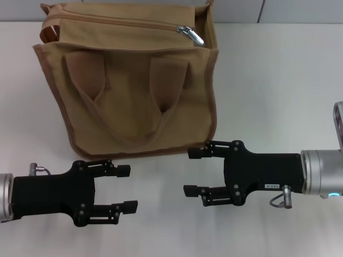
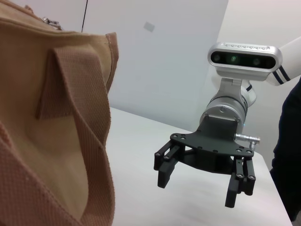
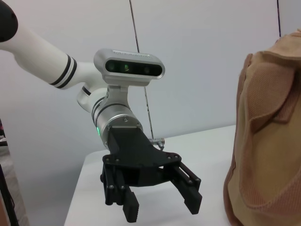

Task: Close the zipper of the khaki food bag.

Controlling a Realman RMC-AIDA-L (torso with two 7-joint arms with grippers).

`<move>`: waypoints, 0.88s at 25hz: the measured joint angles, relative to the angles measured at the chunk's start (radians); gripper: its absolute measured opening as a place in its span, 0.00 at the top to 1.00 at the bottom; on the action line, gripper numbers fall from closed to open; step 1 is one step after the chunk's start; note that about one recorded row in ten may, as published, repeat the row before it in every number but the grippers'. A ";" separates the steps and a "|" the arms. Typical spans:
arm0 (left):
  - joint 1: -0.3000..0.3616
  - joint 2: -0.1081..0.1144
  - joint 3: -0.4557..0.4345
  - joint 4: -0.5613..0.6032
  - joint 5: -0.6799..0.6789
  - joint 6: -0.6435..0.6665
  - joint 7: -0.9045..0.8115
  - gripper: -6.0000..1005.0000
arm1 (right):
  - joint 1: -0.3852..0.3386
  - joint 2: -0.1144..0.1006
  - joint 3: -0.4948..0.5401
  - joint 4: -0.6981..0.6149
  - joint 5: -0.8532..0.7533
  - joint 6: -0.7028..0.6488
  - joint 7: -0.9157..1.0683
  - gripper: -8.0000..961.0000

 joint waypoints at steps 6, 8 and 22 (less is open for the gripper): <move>-0.005 0.000 0.000 0.000 0.000 0.001 -0.005 0.23 | 0.003 0.000 0.000 0.000 0.000 -0.004 0.000 0.20; -0.008 0.000 0.000 0.000 0.000 0.002 -0.009 0.23 | 0.003 0.000 -0.001 0.000 0.000 -0.004 0.000 0.20; -0.003 -0.002 0.000 0.000 0.000 0.008 -0.010 0.23 | -0.001 0.000 -0.007 0.000 0.000 -0.005 0.000 0.20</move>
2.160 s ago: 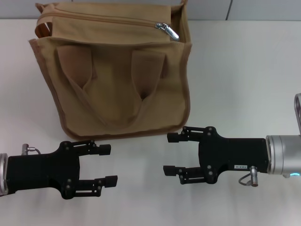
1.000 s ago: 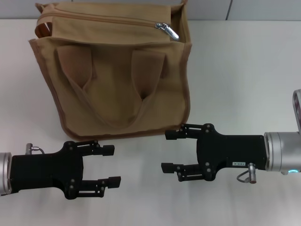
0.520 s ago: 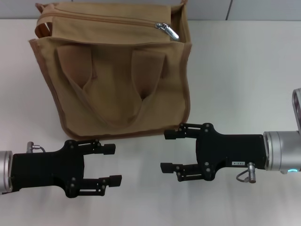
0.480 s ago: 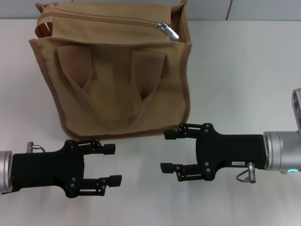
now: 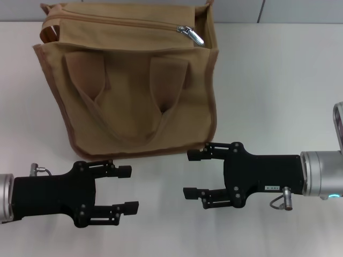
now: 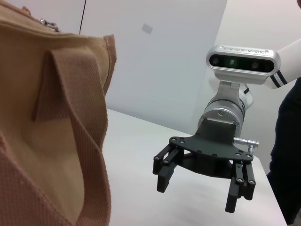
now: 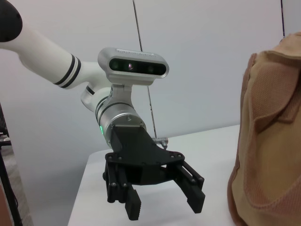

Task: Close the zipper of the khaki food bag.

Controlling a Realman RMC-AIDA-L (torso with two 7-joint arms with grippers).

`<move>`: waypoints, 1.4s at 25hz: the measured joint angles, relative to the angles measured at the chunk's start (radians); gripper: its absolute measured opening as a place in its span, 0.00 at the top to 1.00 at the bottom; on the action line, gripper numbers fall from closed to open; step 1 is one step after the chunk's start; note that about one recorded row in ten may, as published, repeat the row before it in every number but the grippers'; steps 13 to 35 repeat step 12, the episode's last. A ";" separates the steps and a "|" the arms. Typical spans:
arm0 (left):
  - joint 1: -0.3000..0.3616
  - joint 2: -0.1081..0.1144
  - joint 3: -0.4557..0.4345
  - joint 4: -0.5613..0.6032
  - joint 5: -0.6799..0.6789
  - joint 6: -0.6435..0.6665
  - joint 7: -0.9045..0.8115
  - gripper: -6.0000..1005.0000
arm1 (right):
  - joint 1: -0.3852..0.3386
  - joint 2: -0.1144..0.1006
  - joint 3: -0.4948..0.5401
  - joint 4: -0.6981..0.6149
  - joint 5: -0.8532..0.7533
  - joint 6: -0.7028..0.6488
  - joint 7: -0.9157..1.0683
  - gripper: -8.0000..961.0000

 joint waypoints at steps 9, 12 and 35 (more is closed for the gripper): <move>0.004 0.000 0.000 0.000 0.000 0.006 0.000 0.23 | -0.005 -0.002 -0.003 0.000 0.000 -0.003 0.000 0.20; 0.006 0.000 0.000 -0.001 0.000 0.011 0.000 0.23 | -0.007 -0.002 -0.004 0.000 -0.001 -0.004 0.000 0.20; 0.006 0.000 0.000 -0.001 0.000 0.011 0.000 0.23 | -0.007 -0.002 -0.004 0.000 -0.001 -0.004 0.000 0.20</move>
